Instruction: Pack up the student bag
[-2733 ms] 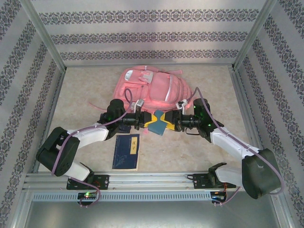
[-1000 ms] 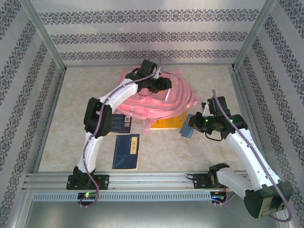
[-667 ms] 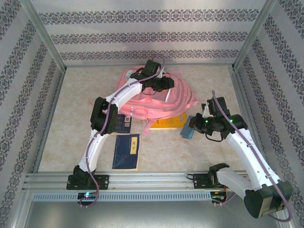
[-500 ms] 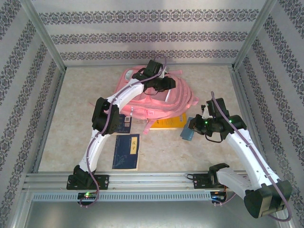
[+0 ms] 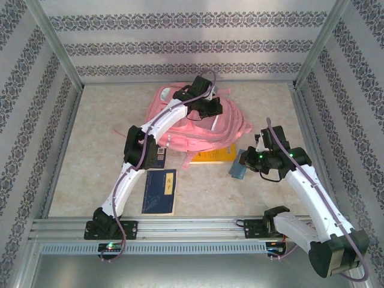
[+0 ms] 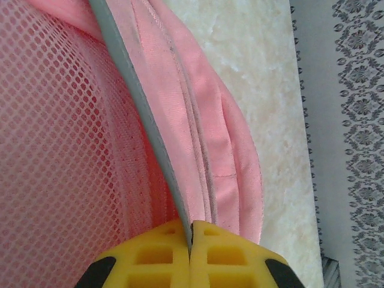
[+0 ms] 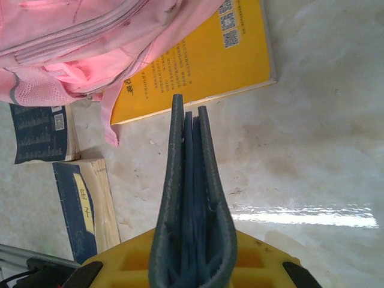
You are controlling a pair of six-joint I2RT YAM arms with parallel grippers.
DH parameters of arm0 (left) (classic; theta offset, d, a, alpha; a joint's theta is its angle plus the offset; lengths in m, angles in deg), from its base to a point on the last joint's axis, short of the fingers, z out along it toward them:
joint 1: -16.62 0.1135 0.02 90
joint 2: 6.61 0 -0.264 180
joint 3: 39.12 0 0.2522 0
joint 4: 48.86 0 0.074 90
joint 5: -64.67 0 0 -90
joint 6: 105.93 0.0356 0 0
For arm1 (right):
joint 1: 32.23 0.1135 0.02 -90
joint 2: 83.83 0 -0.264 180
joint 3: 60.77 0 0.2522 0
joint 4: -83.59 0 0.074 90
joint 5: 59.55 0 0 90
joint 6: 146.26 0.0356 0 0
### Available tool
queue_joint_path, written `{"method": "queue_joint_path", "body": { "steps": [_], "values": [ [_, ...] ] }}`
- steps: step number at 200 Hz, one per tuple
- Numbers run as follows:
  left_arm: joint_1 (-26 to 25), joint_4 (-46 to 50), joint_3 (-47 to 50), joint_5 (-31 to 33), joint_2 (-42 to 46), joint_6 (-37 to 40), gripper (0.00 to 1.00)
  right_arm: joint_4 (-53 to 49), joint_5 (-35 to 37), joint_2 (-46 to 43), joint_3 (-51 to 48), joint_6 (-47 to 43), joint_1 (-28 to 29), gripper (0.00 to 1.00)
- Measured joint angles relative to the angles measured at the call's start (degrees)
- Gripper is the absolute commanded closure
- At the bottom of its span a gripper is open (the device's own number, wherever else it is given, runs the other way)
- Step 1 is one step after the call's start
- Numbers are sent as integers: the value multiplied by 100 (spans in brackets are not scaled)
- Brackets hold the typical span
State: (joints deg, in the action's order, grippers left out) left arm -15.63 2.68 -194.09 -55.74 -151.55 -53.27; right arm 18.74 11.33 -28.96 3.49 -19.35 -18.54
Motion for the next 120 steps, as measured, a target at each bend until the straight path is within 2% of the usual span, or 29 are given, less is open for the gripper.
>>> {"method": "queue_joint_path", "body": {
  "steps": [49, 83, 120],
  "values": [
    [48, 750, -234, 269, 391, 402, 100, -35, 586, 0, 608, -4, -11, 91],
    [210, 1025, 289, 337, 1344, 546, 100, 216, 1012, 175, 1073, 0, -96, 91],
    [660, 1016, 1051, 254, 2514, 509, 100, 844, 1150, 584, 1176, 219, -219, 91]
  ]
}}
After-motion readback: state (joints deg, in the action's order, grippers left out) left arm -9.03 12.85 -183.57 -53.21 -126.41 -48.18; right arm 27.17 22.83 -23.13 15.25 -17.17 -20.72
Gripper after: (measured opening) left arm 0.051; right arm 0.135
